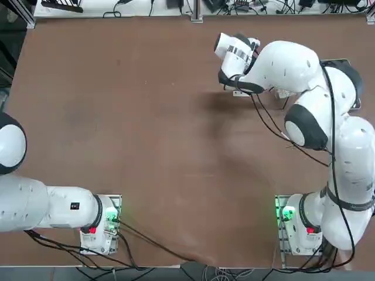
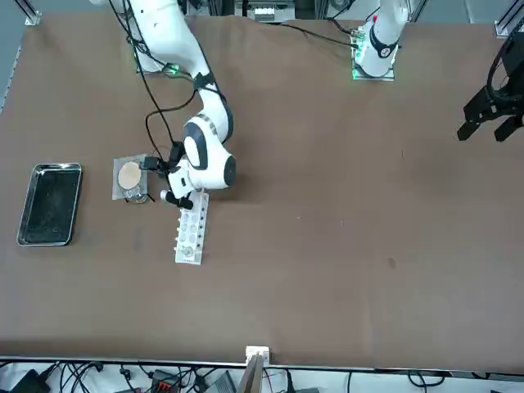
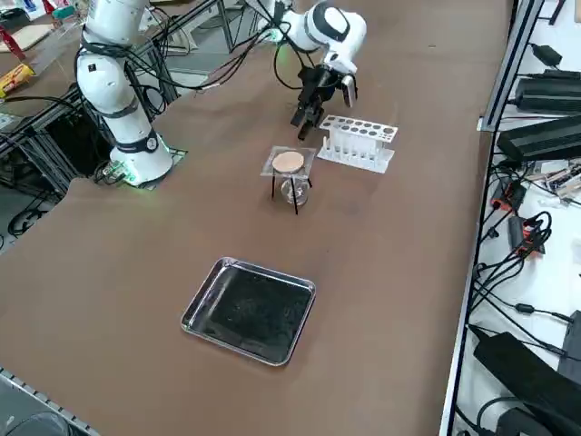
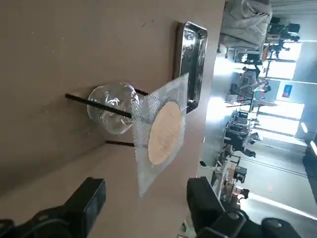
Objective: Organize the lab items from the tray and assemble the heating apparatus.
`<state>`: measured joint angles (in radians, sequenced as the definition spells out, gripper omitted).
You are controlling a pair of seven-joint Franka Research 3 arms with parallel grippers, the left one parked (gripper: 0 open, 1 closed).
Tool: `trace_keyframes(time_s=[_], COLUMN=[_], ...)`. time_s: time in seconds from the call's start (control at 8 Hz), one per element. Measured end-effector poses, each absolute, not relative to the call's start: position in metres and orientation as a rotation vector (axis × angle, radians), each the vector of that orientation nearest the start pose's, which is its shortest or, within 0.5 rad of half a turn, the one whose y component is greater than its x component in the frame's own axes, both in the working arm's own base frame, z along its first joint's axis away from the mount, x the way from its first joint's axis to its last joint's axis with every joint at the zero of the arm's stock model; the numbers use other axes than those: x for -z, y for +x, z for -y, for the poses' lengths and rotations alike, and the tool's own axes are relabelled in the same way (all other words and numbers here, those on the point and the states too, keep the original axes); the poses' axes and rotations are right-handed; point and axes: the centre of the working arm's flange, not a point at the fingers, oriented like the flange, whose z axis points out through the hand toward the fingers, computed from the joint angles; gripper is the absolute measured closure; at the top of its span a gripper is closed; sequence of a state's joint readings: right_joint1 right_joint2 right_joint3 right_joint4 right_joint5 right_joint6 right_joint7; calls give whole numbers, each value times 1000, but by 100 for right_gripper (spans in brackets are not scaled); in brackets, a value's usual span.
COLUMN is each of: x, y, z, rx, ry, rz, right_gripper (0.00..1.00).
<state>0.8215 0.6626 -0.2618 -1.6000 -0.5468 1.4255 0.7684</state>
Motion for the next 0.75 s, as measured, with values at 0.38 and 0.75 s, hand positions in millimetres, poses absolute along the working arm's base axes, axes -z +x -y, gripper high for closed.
trace_keyframes(time_s=[0.38, 0.75], x=[-332, -410], y=[535, 546], z=[-285, -248], rx=[242, 270], ry=[2222, 2348], rz=[44, -21], right_gripper=[0, 0])
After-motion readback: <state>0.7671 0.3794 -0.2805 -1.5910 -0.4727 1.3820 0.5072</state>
